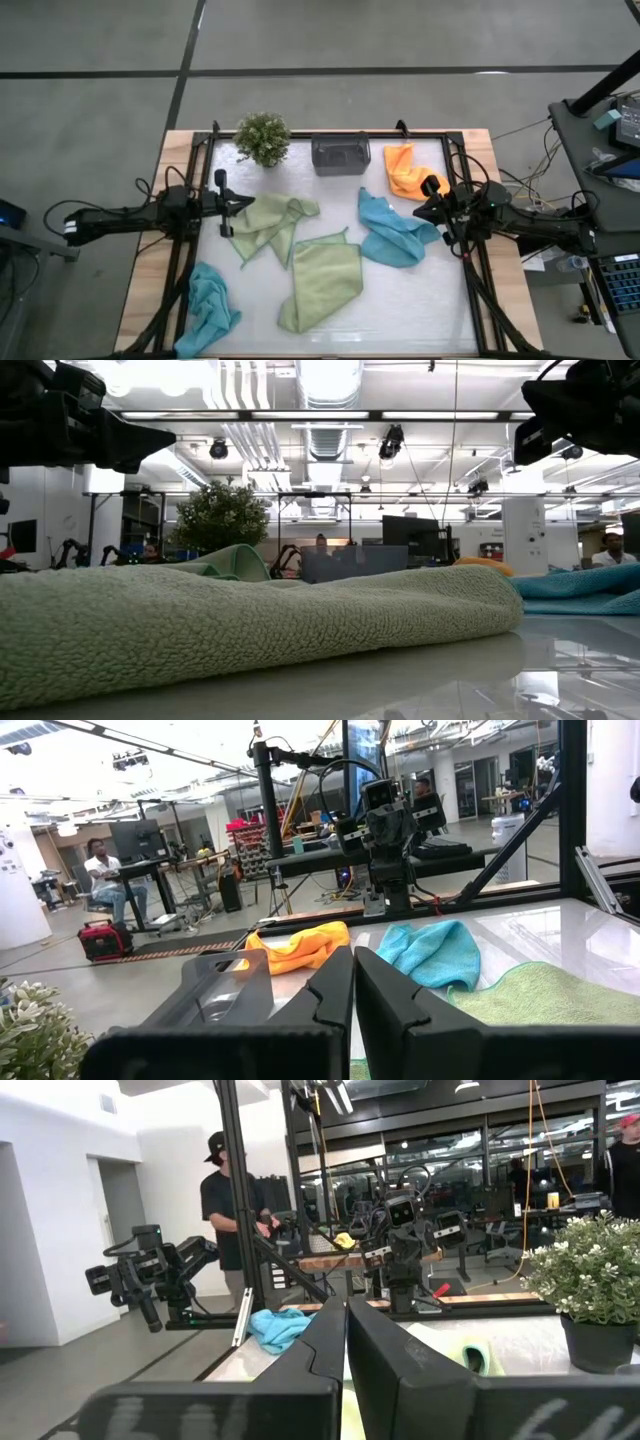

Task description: Fold microfiber towels

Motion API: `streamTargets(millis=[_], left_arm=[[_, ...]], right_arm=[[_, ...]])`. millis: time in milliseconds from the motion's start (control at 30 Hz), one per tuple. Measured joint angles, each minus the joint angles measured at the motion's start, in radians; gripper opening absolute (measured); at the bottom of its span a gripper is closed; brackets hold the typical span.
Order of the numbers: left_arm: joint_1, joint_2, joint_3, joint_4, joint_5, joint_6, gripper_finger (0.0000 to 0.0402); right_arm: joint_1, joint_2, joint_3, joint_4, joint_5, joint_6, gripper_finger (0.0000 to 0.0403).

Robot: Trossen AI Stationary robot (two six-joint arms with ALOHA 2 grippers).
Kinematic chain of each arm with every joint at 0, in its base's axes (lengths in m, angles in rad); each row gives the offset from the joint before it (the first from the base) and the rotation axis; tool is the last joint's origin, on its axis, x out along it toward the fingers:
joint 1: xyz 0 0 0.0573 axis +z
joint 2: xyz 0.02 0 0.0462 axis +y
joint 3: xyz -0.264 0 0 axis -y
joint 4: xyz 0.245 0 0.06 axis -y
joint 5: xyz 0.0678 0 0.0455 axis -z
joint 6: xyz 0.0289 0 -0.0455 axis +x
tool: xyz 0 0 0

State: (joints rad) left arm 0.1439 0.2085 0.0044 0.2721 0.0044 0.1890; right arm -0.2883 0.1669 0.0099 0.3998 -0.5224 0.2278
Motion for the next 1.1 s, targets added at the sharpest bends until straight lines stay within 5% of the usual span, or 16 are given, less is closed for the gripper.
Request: streamTargets(millis=[100,267,633,767,867,1100], left_arm=[[0.0,0.0,0.0,0.0,0.0,0.0,0.0],[0.0,0.0,0.0,0.0,0.0,0.0,0.0],[0.0,0.0,0.0,0.006,0.0,-0.001,0.0],[-0.003,0.002,0.0,0.054,0.004,-0.424,0.0],[-0.002,-0.002,0.0,0.071,-0.116,-0.721,0.0],[-0.002,-0.001,0.0,0.093,-0.221,-0.766,0.0]], right_arm=[[0.0,0.0,0.001,0.002,0.0,0.069,0.0009],[0.0,0.0,0.013,0.0,0.001,0.429,0.0009],[0.0,0.005,0.016,0.001,0.001,0.443,0.0009],[0.0,0.005,0.017,0.001,0.003,0.377,0.0009],[0.0,0.005,0.018,0.001,0.091,0.22,0.0009],[0.0,0.011,0.019,0.0,0.368,-0.009,0.0009]])
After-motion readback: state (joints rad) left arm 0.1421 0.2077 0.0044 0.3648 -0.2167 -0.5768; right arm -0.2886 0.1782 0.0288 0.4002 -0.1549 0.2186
